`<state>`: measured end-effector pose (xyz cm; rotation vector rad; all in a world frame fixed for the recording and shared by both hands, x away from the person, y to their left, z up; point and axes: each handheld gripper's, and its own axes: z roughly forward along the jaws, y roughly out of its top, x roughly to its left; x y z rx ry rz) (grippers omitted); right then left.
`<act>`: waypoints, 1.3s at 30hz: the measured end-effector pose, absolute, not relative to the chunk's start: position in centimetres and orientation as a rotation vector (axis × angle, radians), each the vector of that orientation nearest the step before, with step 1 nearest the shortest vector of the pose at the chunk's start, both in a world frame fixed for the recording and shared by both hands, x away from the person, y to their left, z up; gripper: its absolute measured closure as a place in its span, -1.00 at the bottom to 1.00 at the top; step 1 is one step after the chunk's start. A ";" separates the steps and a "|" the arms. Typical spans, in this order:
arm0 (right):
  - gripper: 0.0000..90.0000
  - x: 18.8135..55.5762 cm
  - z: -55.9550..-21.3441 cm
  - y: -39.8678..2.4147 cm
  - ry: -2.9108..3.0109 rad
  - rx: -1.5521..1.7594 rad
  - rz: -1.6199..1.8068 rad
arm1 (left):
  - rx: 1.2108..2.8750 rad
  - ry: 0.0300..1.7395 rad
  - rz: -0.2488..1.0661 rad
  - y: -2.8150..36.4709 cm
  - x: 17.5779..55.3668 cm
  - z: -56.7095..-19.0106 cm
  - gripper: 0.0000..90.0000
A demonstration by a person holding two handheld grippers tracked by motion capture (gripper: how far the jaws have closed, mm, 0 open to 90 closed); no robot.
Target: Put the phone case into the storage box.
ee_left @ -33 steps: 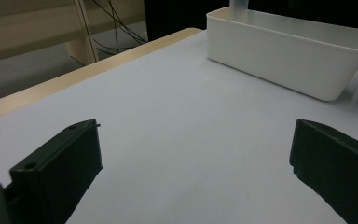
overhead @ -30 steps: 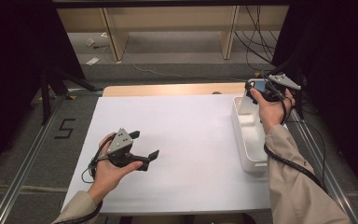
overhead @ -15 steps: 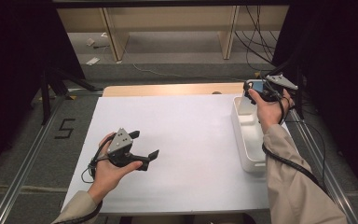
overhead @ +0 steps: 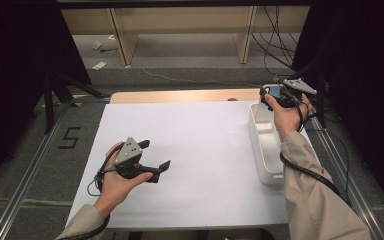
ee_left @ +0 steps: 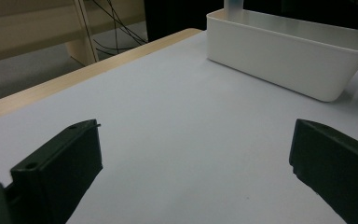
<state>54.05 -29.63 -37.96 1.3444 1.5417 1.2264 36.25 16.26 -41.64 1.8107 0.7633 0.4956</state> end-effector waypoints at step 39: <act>-0.60 55.2 -38.6 -29.6 1.552 1.369 1.181 | 1.813 0.764 0.495 16.3 36.3 -41.7 -0.96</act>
